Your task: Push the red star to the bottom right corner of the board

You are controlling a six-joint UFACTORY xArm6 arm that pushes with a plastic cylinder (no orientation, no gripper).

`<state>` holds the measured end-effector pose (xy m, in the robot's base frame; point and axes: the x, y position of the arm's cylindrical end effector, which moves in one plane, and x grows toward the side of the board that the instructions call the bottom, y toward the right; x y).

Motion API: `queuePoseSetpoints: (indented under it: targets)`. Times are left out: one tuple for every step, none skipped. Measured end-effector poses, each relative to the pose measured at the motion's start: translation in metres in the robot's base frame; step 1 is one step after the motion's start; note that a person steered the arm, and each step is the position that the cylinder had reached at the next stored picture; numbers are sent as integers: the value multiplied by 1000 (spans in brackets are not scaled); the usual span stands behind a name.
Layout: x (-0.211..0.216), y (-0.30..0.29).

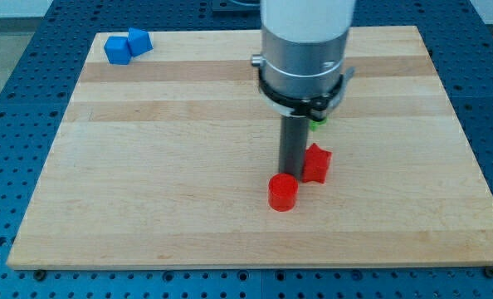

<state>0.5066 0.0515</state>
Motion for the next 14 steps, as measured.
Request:
queuePoseSetpoints:
  targets:
    - [3,27]
    - [11,52]
    - [11,34]
    - [11,-5]
    - [-4,-19]
    - [-7,22]
    - [-8,22]
    - [-19,35]
    - [-27,49]
    - [-12,71]
    - [23,95]
    - [45,119]
    - [46,124]
    - [34,111]
